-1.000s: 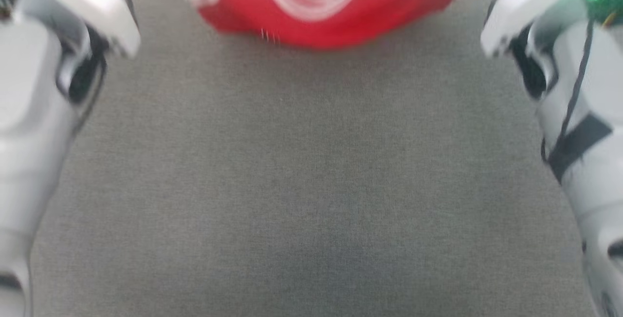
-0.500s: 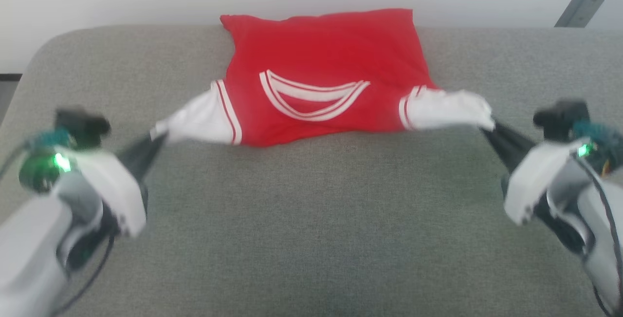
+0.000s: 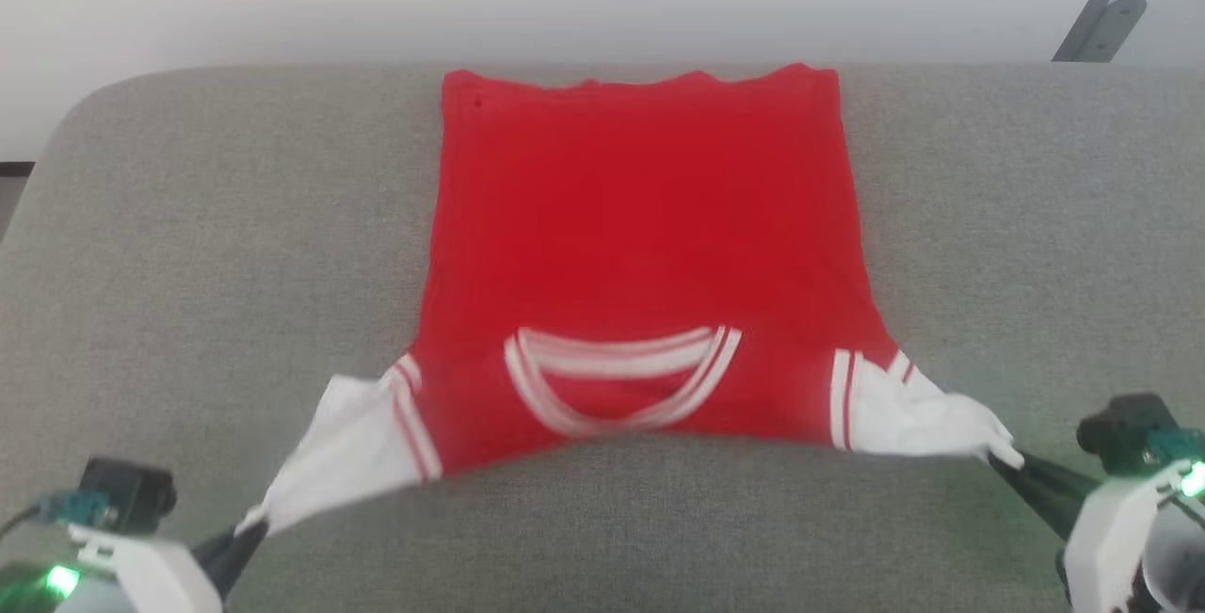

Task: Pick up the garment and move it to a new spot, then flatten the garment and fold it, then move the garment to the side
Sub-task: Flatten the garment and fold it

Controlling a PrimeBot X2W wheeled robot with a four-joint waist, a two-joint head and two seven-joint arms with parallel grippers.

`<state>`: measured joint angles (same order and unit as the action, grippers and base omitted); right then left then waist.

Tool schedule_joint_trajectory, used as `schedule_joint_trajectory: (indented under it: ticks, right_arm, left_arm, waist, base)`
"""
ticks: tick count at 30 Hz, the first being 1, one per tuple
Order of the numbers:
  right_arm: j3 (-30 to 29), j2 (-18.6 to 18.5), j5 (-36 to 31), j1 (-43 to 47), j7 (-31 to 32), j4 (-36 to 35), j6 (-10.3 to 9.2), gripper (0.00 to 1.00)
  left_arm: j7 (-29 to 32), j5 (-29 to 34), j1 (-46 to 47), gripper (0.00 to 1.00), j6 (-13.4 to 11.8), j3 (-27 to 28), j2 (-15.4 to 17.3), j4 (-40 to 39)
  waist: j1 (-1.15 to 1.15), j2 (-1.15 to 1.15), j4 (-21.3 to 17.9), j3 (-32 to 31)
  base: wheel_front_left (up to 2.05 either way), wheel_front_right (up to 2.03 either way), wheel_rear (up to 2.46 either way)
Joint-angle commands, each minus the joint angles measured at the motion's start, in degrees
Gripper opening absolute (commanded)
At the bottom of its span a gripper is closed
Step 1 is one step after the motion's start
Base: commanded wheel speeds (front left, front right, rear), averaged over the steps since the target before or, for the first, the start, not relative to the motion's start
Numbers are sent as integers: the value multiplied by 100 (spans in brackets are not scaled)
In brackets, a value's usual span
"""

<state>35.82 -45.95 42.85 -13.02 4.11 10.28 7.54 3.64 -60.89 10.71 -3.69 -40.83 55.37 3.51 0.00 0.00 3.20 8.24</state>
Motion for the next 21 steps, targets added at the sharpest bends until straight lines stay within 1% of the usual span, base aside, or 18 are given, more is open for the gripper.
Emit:
schedule_joint_trajectory:
  ticks: [1,4,6,7,13,15,16,17,18,19,21]
  right_arm:
    - [33,-101,-68,133,78,-44,-10,0]
    - [44,-238,-96,276,199,-71,-10,0]
    - [54,-286,-144,343,251,-92,-10,0]
    - [83,-301,-149,381,290,-92,-10,0]
    - [169,-222,-27,502,541,-91,-10,0]
    - [133,-179,20,501,612,-58,-10,0]
    - [64,-153,35,480,638,-17,-10,14]
    - [-13,-114,73,468,677,28,-10,40]
    - [-104,-67,119,473,746,73,-10,48]
    - [-175,-35,154,478,828,86,-10,100]
    - [-262,16,248,489,928,88,-10,100]
  left_arm:
    - [72,-126,-237,0,-183,6,107,-65]
    - [177,-231,-537,0,-459,-28,228,-201]
    - [198,-232,-669,0,-547,-69,287,-293]
    - [212,-281,-730,0,-636,-66,282,-286]
    - [128,-379,-849,0,-780,-78,112,-380]
    - [101,-408,-842,0,-785,-73,41,-422]
    - [72,-411,-831,0,-771,-70,13,-445]
    - [63,-427,-822,0,-755,-63,-22,-464]
    - [41,-441,-818,0,-745,-57,-55,-480]
    - [34,-448,-814,0,-745,-60,-78,-491]
    - [33,-455,-814,0,-759,-61,-91,-498]
  waist:
    - [0,0,2,15]
    - [0,0,14,38]
    - [0,0,28,49]
    - [0,0,39,54]
    - [0,0,77,66]
    - [0,0,79,64]
    - [0,0,78,64]
    - [0,0,77,62]
    - [0,0,77,59]
    - [0,0,80,56]
    - [0,0,81,51]
  base:
    - [0,0,0]
    - [0,0,0]
    - [0,0,0]
    - [0,0,0]
    - [0,0,0]
    - [0,0,0]
    - [0,0,0]
    - [0,0,0]
    - [0,0,0]
    - [0,0,0]
    - [0,0,0]
